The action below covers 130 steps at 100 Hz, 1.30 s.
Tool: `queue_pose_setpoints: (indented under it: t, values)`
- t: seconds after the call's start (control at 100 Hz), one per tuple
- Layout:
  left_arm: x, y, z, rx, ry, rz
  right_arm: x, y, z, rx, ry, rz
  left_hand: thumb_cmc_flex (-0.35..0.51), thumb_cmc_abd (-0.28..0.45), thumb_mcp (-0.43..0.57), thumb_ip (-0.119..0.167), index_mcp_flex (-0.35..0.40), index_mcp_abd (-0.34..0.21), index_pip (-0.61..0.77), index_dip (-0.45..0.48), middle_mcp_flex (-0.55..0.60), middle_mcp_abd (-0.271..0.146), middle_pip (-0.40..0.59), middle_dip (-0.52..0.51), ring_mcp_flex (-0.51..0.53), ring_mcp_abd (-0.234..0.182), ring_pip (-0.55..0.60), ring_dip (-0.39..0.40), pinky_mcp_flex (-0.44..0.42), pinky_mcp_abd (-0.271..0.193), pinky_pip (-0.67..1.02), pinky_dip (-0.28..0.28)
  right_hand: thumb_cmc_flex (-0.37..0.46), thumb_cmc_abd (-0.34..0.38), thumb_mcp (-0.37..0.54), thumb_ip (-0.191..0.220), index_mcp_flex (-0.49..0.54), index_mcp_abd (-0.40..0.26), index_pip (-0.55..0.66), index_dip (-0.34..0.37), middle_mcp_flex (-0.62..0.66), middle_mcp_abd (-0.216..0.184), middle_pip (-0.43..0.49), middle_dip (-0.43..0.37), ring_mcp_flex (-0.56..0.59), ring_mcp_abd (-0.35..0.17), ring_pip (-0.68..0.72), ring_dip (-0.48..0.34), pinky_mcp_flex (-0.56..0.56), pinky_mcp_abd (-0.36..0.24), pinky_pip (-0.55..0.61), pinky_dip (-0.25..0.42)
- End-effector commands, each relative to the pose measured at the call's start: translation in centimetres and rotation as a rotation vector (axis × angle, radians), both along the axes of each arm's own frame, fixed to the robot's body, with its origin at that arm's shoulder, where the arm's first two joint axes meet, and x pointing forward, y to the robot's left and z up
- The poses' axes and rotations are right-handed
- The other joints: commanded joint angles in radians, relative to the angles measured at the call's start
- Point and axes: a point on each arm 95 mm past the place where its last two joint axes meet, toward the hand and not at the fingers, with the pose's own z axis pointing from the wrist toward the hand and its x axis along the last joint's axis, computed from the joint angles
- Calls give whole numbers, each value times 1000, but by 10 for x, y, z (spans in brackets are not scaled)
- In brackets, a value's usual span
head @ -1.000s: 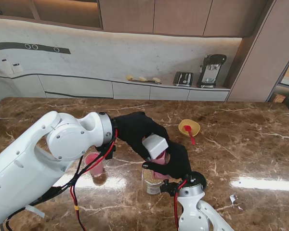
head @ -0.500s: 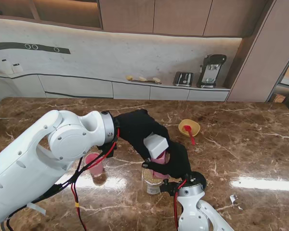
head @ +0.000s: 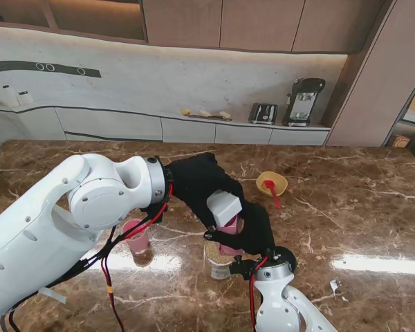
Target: Measure grain into the airtight container
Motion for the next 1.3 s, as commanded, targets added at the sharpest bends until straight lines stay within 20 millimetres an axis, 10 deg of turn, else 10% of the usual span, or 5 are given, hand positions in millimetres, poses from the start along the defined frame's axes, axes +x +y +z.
queue_pose_setpoints:
  t: [0.0,1.29]
  values:
    - [-3,-3,1,4,2,-17,-1,2,-2,2,12,3,172,321,105,60,207,-128,294,68,76,-151,163,83,-22,3,26,11,-35,9,-12,-12,307,213,396,47,76,-352,105,35,62,-117,97,36,78,-101,100,46,15,-55,37,7]
    - [-5,-3,7,62,-85,-122,0,4,-3,2,20,12,200,331,79,64,231,-195,287,78,45,-210,154,108,-56,-40,-1,23,-69,-38,-95,-9,307,212,399,47,77,-348,106,34,64,-116,97,35,78,-99,102,45,15,-53,38,8]
